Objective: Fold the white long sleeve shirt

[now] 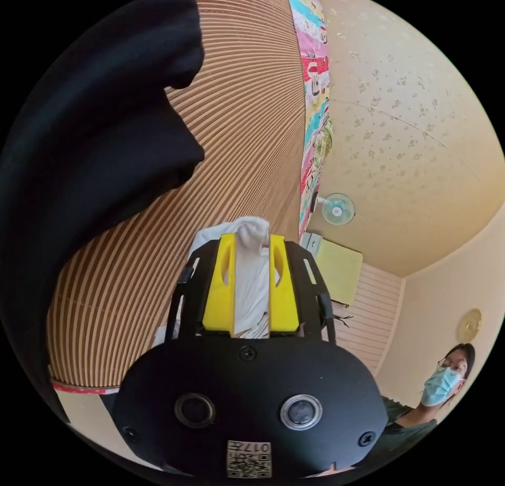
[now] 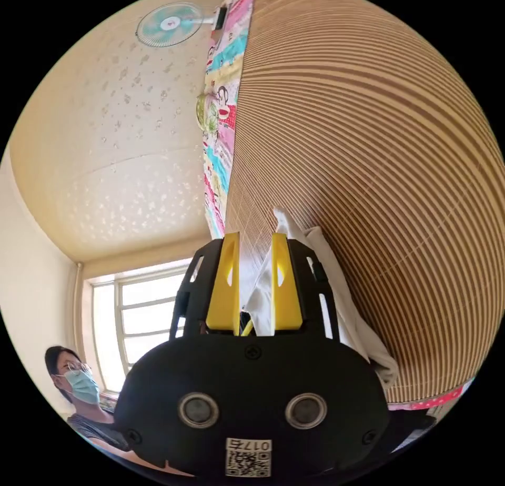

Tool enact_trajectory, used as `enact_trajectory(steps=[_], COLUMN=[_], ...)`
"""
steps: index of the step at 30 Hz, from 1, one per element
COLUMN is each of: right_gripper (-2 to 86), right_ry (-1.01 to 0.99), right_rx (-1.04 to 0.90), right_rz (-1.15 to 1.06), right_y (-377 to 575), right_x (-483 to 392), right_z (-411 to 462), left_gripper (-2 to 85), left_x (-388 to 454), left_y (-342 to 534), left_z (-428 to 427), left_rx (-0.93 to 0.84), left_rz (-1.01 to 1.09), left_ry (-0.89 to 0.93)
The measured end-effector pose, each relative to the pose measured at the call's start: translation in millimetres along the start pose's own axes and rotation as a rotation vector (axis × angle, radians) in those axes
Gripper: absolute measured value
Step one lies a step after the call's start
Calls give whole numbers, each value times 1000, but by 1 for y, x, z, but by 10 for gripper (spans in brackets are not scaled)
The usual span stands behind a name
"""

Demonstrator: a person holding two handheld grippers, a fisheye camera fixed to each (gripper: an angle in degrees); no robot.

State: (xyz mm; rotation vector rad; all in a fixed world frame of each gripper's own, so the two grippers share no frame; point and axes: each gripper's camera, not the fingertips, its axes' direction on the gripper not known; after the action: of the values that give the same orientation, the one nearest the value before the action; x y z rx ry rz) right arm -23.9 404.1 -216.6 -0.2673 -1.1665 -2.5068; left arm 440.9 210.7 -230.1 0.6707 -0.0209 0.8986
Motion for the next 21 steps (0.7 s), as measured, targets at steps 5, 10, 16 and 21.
enact_trajectory(steps=[5,10,16,21], right_gripper=[123,149,206,240], right_ry=[292,336,572,1044], right_rx=[-296,-669,-1063,-1338], right_rz=[-186,-264,-411,-552], right_y=[68,164,251,313], right_x=[-37,-51,-91,-93], right_z=[47,177,357,465], left_gripper=[176,165,76,50], left_x=[-21,-71,-96,-38], left_y=[72,127,148,179], left_z=[7,43,79,81], left_rx=[-93,-249,-314,-237], left_rz=[139,217,218,406], left_ry=[-213,-309,-293,-405])
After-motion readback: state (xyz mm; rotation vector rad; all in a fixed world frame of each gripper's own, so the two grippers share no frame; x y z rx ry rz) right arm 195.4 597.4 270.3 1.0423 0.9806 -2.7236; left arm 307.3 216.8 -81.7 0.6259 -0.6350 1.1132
